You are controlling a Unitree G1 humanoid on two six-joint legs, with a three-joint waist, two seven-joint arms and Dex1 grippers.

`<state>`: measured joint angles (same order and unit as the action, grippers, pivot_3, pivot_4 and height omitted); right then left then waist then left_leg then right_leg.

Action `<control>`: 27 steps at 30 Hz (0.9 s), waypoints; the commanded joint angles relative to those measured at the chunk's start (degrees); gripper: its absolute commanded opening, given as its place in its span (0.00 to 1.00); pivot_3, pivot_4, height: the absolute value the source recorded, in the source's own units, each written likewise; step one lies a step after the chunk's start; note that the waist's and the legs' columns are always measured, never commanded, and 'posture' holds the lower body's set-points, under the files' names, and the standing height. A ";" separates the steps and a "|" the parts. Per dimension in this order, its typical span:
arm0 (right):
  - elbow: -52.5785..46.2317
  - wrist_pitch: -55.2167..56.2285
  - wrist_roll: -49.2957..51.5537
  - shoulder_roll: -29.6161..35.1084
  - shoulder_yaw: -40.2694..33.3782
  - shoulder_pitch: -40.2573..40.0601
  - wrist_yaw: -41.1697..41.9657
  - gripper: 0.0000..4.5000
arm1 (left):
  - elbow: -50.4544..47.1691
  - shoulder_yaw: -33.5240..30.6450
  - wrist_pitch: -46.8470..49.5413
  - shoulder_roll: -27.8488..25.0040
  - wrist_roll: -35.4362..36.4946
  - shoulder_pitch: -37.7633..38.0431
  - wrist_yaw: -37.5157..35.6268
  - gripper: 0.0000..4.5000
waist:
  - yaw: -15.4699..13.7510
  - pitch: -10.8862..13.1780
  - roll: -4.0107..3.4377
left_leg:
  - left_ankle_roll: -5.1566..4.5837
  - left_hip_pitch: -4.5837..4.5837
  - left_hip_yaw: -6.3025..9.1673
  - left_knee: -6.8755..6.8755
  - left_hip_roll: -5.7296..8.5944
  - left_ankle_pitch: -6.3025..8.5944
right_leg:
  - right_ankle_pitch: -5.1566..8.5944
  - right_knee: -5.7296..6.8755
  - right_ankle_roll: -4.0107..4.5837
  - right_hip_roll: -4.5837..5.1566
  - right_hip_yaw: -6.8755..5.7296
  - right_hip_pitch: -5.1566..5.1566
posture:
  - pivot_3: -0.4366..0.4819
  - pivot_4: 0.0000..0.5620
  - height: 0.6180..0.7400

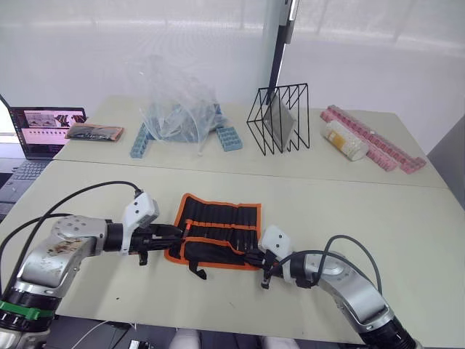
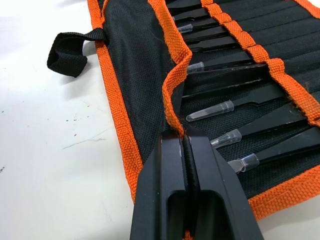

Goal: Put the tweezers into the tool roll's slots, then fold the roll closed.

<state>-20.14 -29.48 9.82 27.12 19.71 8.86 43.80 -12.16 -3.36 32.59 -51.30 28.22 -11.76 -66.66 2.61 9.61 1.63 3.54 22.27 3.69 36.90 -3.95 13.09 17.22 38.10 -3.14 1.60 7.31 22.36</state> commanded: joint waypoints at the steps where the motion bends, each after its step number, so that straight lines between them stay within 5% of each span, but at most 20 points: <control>1: 0.43 -1.68 -0.74 0.66 -0.52 -0.29 -1.22 0.00 | -3.44 -0.75 -1.61 0.62 2.58 1.23 -2.14 0.32 | 0.00 0.00 0.00 | 0.00 0.00 0.00 0.00 0.00 0.00 | 0.00 0.00 0.00 0.00 0.00 0.00 | 0.48 0.27 0.84; 5: 0.25 -1.76 -0.78 0.86 -0.31 -0.26 -1.15 0.00 | -2.20 2.22 -5.89 2.44 -0.69 2.36 -1.91 0.32 | -0.01 0.00 0.00 | 0.00 -0.01 0.00 0.00 0.00 0.00 | 0.00 0.00 0.00 0.00 0.00 -0.01 | 0.48 0.27 0.84; 10: -0.25 -2.04 -0.84 0.89 -0.40 -0.04 -1.42 0.00 | 0.98 4.93 -9.86 6.55 -3.38 0.73 -0.16 0.01 | -0.06 0.00 0.01 | 0.00 -0.01 0.00 0.01 0.00 0.00 | -0.01 -0.01 0.00 0.00 0.00 -0.02 | 0.48 0.27 0.84; 27: -4.11 -5.15 3.72 -0.36 -3.20 0.80 -1.94 0.00 | 15.74 13.99 -23.97 11.90 -17.88 -0.40 2.96 0.01 | -0.49 -0.07 -0.09 | 0.00 -0.09 0.00 0.01 0.02 0.00 | -0.02 -0.01 -0.01 0.01 0.00 -0.13 | 0.48 0.27 0.84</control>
<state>-22.09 -34.46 12.63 27.13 18.25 8.84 42.47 0.99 8.95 8.07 -39.78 13.29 -12.79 -65.18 2.12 9.54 1.54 3.55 22.18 3.69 36.91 -3.93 13.09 17.20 38.09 -3.16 1.61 7.31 22.23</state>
